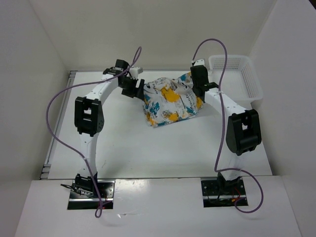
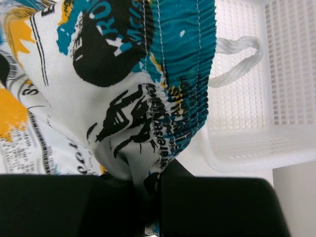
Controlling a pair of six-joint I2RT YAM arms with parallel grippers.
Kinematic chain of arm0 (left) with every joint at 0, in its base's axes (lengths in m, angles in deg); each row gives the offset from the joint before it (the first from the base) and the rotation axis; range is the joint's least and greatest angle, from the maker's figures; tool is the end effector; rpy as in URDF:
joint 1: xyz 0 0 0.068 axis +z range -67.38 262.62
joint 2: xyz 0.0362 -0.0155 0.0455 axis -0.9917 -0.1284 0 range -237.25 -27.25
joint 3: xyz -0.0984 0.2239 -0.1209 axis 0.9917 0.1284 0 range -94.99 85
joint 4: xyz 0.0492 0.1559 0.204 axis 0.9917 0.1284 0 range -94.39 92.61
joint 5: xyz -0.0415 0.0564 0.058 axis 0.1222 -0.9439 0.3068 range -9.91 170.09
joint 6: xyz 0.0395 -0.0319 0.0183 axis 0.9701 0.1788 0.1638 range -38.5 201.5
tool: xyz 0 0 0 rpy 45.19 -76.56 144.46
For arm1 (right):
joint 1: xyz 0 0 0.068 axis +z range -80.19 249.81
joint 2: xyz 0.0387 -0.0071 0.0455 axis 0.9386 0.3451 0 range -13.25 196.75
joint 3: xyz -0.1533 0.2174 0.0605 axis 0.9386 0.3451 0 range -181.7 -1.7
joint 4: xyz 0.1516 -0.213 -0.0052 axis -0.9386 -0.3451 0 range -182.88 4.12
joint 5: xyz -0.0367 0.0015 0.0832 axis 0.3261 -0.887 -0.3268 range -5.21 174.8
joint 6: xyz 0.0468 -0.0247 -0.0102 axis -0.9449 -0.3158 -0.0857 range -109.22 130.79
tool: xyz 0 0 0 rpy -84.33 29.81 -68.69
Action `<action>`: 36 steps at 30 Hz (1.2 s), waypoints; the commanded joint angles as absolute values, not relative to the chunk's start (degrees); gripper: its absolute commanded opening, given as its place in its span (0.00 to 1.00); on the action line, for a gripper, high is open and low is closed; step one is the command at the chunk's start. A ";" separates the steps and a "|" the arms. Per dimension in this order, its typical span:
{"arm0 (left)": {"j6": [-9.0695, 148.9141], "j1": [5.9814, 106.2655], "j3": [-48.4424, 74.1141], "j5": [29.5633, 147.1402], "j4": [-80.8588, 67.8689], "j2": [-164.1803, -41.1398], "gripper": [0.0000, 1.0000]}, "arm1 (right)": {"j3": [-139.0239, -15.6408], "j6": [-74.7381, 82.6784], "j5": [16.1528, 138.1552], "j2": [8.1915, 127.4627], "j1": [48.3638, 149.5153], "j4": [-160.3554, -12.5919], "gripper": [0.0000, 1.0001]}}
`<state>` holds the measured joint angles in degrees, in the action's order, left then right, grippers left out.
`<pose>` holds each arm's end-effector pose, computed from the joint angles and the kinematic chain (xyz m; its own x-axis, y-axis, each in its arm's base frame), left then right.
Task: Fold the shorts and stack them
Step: Fold the shorts
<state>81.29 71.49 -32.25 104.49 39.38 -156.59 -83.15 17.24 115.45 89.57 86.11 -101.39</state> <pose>0.4869 -0.1109 0.2370 -0.8135 0.1566 -0.5600 0.4003 0.8493 -0.3440 0.4009 0.0982 0.2747 -0.5893 -0.2731 -0.7604 0.0842 0.9152 -0.3940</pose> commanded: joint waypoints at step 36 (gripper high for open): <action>81.50 74.09 -44.72 102.08 38.94 -171.58 0.52 | -99.07 16.83 80.09 95.48 114.28 -105.38 0.69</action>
<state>80.94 70.48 -43.94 107.82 37.93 -172.68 -93.88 13.16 95.45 102.36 112.29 -104.31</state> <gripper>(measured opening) 0.484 0.685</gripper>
